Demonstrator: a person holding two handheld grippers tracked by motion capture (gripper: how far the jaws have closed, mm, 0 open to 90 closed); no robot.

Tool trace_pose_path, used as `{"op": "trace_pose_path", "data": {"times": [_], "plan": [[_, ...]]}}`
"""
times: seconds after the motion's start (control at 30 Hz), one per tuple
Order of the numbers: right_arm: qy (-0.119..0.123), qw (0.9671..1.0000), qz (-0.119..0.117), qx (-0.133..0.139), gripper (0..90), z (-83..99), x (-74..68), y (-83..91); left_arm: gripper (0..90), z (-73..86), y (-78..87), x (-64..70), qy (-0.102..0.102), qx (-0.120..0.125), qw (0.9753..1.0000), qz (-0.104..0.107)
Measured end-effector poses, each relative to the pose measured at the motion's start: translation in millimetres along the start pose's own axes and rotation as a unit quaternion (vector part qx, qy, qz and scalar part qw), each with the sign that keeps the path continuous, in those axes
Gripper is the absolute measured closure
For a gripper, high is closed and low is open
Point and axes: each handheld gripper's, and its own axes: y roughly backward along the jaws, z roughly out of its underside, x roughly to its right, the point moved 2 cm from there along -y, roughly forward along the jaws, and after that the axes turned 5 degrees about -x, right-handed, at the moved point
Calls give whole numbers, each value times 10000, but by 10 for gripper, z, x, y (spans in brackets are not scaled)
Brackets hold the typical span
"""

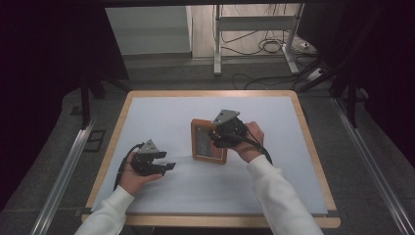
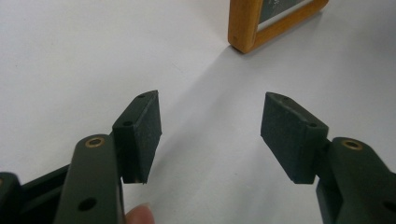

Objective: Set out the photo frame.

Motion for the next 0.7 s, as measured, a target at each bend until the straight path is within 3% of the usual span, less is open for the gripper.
{"op": "trace_pose_path", "data": {"times": [0.7], "plan": [[-419,9990,51,-163,252,8,171,-247,377,-9,1,3,-27,2,10000,30]]}}
